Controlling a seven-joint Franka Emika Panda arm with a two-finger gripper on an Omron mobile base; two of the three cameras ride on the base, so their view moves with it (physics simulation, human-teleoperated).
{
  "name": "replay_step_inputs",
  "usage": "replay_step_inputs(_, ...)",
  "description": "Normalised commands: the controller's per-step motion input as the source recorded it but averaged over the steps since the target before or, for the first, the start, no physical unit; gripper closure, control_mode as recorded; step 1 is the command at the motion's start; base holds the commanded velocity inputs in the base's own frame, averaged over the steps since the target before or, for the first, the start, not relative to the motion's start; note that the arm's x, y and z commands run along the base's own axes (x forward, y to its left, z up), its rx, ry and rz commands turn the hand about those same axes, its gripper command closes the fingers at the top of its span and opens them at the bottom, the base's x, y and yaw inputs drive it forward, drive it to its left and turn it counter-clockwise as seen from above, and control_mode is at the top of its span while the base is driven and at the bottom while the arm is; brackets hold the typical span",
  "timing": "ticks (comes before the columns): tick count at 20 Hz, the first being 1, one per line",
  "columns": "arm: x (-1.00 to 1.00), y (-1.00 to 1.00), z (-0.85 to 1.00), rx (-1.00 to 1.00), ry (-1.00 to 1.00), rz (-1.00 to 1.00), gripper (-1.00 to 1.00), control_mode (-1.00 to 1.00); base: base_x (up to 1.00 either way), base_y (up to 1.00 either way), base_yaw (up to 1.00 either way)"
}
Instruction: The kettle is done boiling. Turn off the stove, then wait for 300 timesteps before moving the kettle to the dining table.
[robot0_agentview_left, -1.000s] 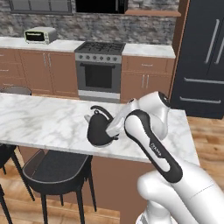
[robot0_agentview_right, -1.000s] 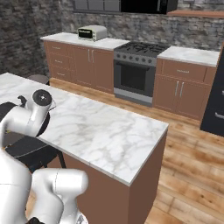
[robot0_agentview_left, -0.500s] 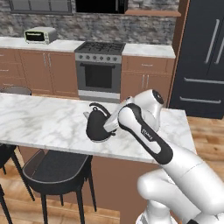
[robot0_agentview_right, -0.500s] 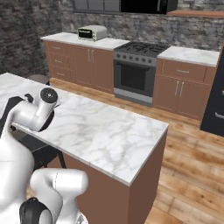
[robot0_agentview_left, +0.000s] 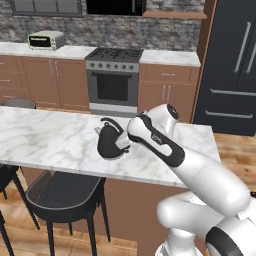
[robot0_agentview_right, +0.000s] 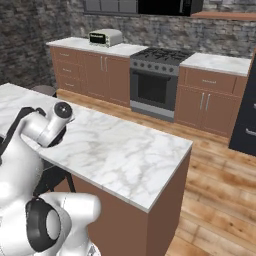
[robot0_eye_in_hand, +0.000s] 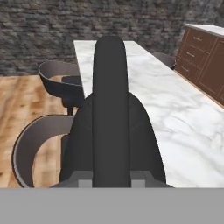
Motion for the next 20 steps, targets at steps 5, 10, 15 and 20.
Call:
replay_step_inputs(5, 0.44, 0.0, -0.22, 0.0, -0.01, 0.0, 1.0, -1.0, 0.0, 0.0, 0.0)
replay_step_inputs(10, 0.45, 0.0, -0.18, 0.0, 0.0, 0.0, 1.0, -1.0, 0.0, 0.0, 0.0)
replay_step_inputs(15, 0.45, 0.0, -0.18, 0.0, 0.0, 0.0, 1.0, -1.0, 0.0, 0.0, 0.0)
replay_step_inputs(20, 0.4, 0.0, -0.22, 0.0, 0.0, 0.0, 1.0, -1.0, 0.0, 0.0, 0.0)
